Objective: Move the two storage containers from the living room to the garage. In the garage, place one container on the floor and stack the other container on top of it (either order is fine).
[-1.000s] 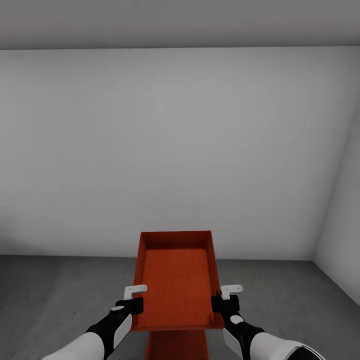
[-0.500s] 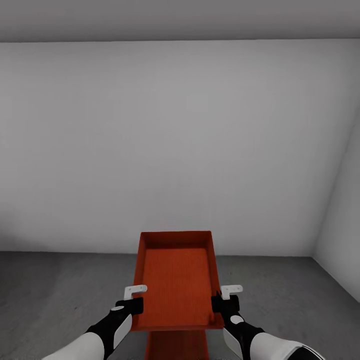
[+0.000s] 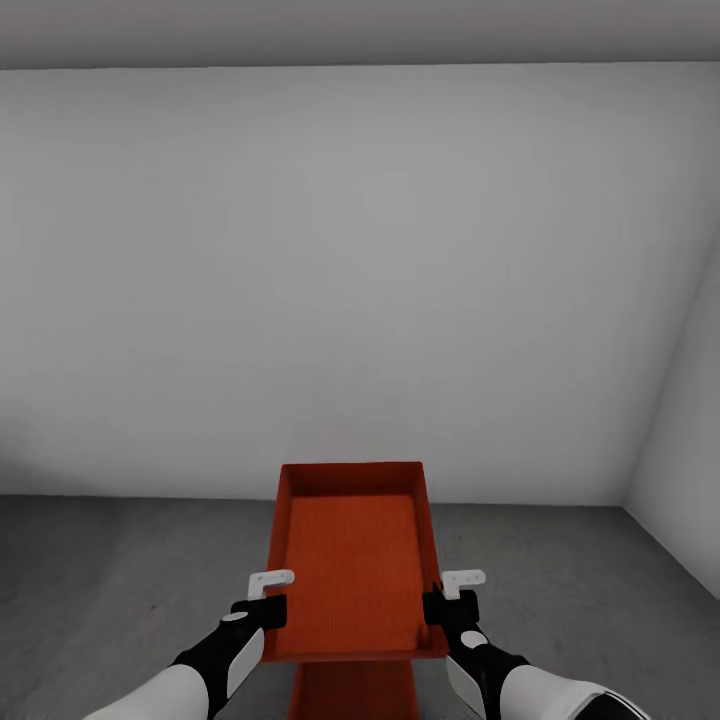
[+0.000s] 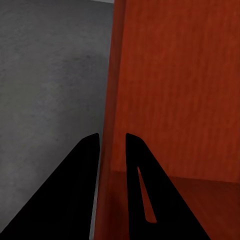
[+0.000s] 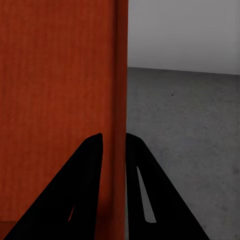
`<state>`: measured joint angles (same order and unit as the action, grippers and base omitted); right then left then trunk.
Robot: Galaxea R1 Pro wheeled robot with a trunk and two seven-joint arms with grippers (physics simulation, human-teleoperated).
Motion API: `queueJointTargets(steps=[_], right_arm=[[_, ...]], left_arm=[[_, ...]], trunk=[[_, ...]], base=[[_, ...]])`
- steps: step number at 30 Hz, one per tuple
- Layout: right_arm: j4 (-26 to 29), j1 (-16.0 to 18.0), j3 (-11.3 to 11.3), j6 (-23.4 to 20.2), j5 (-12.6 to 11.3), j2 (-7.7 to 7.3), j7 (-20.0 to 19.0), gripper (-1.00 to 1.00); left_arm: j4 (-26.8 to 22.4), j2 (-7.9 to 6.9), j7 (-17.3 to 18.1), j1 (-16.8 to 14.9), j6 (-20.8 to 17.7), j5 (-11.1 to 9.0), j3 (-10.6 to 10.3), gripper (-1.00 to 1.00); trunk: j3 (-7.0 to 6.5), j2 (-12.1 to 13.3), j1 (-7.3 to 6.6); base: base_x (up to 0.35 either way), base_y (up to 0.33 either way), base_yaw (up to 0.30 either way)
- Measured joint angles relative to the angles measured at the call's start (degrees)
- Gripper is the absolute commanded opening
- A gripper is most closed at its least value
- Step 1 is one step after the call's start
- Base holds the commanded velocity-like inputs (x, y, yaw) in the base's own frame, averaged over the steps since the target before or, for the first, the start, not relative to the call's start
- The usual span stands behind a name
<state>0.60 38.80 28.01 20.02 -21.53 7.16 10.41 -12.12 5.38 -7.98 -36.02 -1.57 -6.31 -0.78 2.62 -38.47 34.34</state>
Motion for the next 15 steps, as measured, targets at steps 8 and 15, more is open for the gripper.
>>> queueJointTargets(steps=[8, 15], right_arm=[[0.0, 0.0, 0.0, 0.0, 0.0, 0.0, 0.0, -1.0], [0.0, 0.0, 0.0, 0.0, 0.0, 0.0, 0.0, -1.0]], left_arm=[[0.0, 0.01, 0.0, 0.0, 0.0, 0.1, 0.0, -1.0], [0.0, 0.01, 0.0, 0.0, 0.0, 0.1, 0.1, -1.0]], trunk=[[0.73, 0.0, 0.0], [1.37, 0.0, 0.0]], base=[[0.0, 0.0, 0.0], [0.0, 0.0, 0.0]])
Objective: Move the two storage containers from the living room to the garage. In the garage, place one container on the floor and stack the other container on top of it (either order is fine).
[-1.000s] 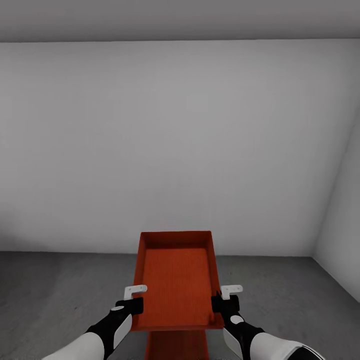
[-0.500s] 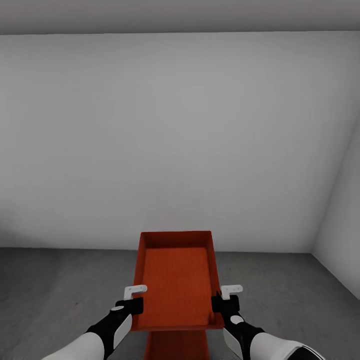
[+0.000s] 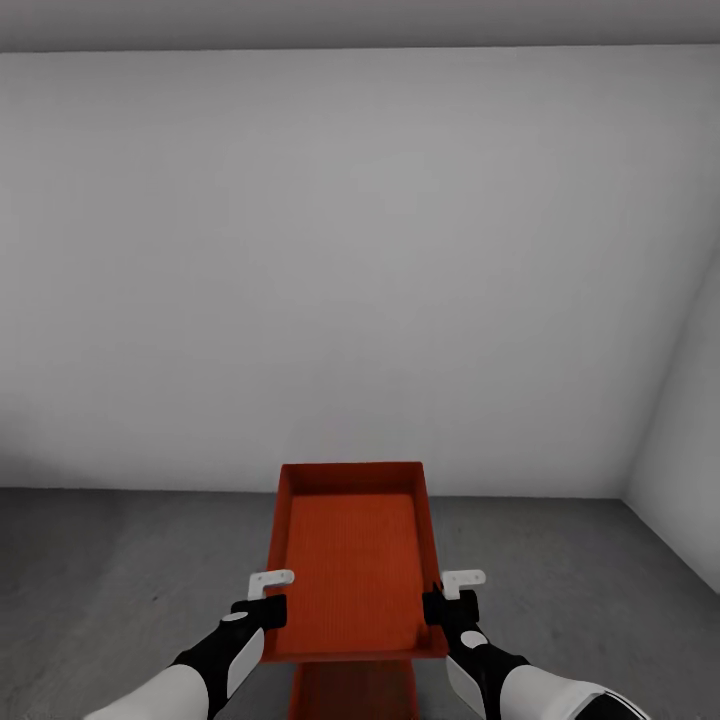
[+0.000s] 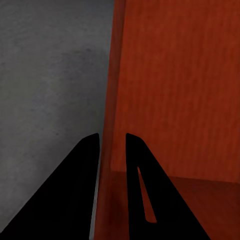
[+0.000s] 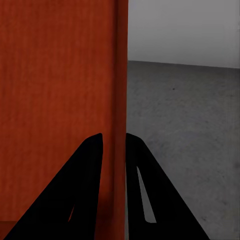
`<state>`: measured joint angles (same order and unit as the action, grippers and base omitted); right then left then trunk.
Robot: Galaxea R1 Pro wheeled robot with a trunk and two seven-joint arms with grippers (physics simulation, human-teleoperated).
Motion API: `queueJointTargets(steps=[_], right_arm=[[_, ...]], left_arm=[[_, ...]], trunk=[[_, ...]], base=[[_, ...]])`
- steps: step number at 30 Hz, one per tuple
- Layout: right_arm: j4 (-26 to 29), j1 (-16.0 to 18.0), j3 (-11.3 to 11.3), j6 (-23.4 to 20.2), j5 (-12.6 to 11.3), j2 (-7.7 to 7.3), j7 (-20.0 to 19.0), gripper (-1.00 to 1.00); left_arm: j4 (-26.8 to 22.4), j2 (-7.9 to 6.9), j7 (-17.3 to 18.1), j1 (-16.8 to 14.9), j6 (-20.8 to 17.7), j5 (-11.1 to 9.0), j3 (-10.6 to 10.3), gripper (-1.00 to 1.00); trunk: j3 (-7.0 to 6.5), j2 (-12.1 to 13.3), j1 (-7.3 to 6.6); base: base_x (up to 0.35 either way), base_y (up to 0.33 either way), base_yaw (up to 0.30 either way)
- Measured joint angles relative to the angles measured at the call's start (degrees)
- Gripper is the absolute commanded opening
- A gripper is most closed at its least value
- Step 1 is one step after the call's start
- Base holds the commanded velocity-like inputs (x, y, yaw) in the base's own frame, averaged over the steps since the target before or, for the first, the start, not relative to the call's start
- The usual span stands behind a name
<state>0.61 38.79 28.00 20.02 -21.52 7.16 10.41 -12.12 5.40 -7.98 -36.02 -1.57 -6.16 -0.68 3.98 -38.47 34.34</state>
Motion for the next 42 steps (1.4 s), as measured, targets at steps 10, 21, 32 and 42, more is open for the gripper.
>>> queueJointTargets(steps=[10, 21, 32, 42], right_arm=[[0.0, 0.0, -0.1, 0.0, 0.1, 0.0, 0.0, -1.0], [0.0, 0.0, -0.1, 0.0, 0.1, 0.0, 0.0, -1.0], [0.0, 0.0, -0.1, 0.0, 0.1, 0.0, 0.0, -1.0], [0.0, 0.0, -0.1, 0.0, 0.1, 0.0, 0.0, -1.0]], left_arm=[[0.0, -0.01, 0.0, 0.0, 0.0, -0.1, -0.1, -1.0], [-0.1, -0.01, 0.0, 0.0, 0.0, -0.1, -0.1, -1.0], [-0.1, -0.01, 0.0, 0.0, 0.0, -0.1, -0.1, -1.0], [-0.1, 0.0, 0.0, 0.0, 0.0, -0.2, -0.2, -1.0]], trunk=[[0.91, 0.0, 0.0], [1.91, 0.0, 0.0], [2.91, 0.0, 0.0], [3.83, 0.0, 0.0]], base=[[0.0, 0.0, 0.0], [0.0, 0.0, 0.0], [0.0, 0.0, 0.0], [0.0, 0.0, 0.0]])
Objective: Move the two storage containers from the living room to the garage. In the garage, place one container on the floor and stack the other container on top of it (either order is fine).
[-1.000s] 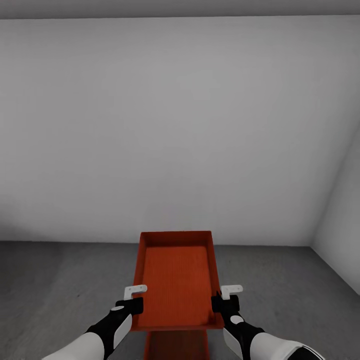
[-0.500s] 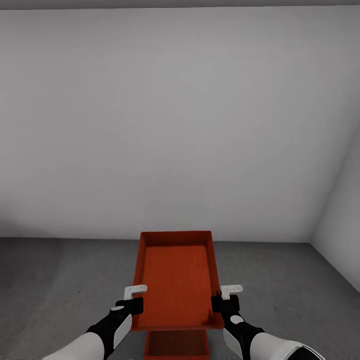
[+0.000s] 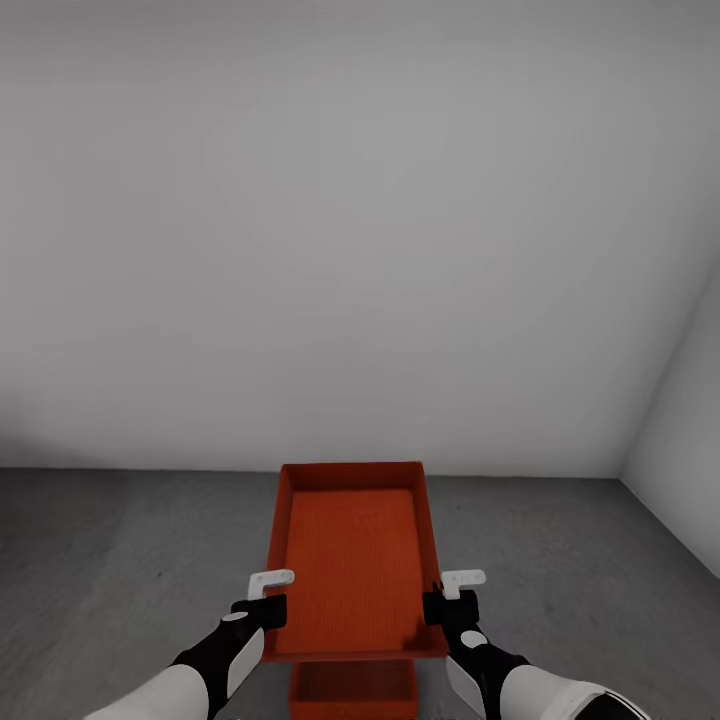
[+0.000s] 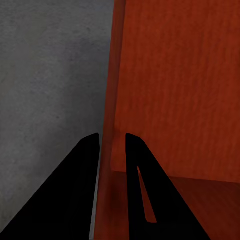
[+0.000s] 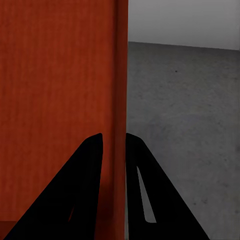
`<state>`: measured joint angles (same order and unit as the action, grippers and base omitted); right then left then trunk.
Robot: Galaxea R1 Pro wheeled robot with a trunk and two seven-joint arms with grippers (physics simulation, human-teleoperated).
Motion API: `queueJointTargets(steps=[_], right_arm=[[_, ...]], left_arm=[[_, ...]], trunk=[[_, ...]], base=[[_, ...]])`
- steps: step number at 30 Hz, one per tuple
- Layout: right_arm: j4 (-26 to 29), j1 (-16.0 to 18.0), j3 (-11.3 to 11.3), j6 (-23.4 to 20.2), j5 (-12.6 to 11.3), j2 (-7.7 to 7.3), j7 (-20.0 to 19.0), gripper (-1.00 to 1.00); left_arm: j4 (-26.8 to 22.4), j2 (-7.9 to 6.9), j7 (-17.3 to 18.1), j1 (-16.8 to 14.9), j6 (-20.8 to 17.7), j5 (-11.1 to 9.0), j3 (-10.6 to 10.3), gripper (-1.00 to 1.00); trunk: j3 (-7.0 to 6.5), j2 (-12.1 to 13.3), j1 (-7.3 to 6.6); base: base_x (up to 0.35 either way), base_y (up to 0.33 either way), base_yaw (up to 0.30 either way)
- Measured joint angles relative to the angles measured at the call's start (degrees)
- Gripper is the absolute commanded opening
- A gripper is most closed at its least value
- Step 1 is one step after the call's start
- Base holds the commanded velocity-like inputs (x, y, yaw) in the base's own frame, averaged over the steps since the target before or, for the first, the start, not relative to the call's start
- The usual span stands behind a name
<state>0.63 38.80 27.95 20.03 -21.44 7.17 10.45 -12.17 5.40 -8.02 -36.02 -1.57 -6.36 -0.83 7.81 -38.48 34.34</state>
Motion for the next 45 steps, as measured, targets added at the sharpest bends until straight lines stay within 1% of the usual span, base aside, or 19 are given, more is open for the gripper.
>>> queueJointTargets(steps=[45], right_arm=[[0.0, 0.0, -0.3, -0.1, 0.3, -0.08, -0.1, -1.0]], left_arm=[[0.0, 0.06, 0.0, 0.0, 0.0, 0.1, 0.1, -1.0]], trunk=[[4.1, 0.0, 0.0]], base=[[0.0, 0.0, 0.0]])
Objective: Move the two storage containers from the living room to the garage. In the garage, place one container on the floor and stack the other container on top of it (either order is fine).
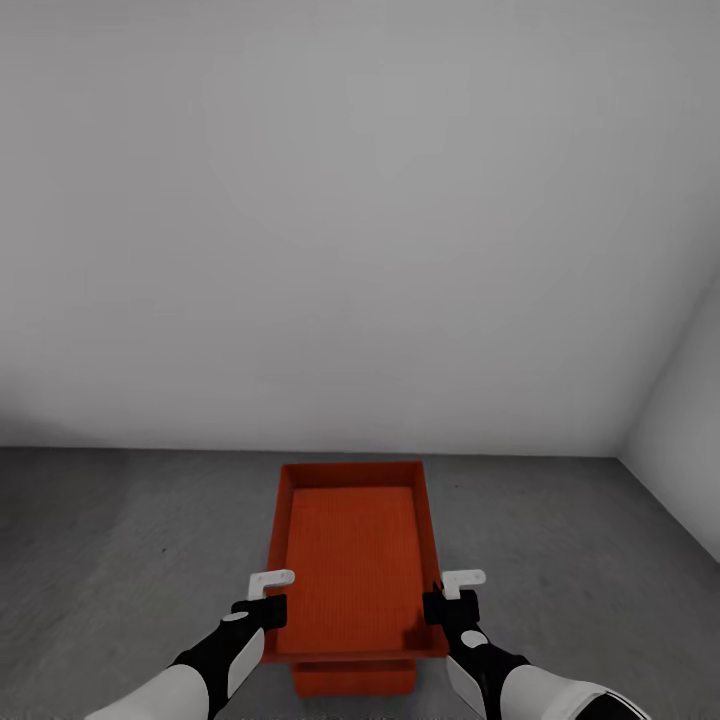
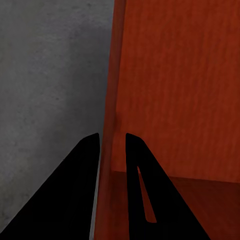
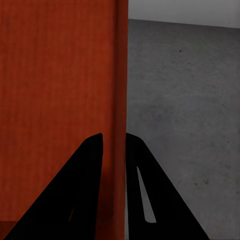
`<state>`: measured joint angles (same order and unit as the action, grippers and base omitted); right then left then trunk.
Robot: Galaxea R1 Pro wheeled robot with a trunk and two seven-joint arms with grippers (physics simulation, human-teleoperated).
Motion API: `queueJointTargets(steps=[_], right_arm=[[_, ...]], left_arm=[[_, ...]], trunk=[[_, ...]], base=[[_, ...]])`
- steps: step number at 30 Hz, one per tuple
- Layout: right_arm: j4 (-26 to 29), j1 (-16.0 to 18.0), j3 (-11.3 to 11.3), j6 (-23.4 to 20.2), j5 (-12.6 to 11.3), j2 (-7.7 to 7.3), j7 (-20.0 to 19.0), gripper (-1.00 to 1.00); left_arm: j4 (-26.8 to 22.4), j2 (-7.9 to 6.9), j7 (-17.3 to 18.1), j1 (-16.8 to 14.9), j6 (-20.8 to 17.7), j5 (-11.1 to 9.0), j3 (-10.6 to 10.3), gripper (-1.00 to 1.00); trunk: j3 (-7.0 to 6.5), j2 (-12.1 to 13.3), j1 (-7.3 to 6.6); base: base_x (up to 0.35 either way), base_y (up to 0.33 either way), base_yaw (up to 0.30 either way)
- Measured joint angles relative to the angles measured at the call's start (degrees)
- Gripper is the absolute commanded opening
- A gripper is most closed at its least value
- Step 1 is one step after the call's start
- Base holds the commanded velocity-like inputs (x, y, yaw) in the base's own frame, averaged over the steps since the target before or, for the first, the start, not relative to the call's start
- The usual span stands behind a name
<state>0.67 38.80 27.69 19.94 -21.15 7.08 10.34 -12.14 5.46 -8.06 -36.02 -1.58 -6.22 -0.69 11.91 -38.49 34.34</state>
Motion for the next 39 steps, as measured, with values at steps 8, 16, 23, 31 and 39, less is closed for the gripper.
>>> queueJointTargets(steps=[8, 16, 23, 31, 39], right_arm=[[0.0, 0.0, 0.0, 0.0, 0.0, 0.0, 0.0, -1.0], [0.0, 0.0, 0.0, 0.0, -0.1, 0.0, 0.0, -1.0], [0.0, 0.0, 0.0, 0.0, -0.1, 0.0, 0.0, -1.0], [0.0, 0.0, 0.0, 0.0, 0.0, 0.0, 0.0, -1.0], [0.0, 0.0, 0.1, 0.0, -0.1, -0.01, 0.0, -1.0]], left_arm=[[0.0, 0.01, 0.0, 0.0, -0.1, 0.1, 0.1, -1.0], [0.0, 0.03, 0.1, 0.0, -0.1, 0.3, 0.3, -1.0], [0.0, 0.03, 0.1, 0.0, 0.0, 0.4, 0.3, -1.0], [0.0, 0.01, 0.1, 0.0, -0.1, 0.3, 0.2, -1.0], [0.0, 0.02, 0.1, 0.0, 0.0, 0.3, 0.2, -1.0]], trunk=[[0.73, 0.0, 0.0], [1.46, 0.0, 0.0], [2.09, 0.0, 0.0], [2.82, 0.0, 0.0], [3.55, 0.0, 0.0]], base=[[0.0, 0.0, 0.0], [0.0, 0.0, 0.0], [0.0, 0.0, 0.0], [0.0, 0.0, 0.0], [0.0, 0.0, 0.0]])
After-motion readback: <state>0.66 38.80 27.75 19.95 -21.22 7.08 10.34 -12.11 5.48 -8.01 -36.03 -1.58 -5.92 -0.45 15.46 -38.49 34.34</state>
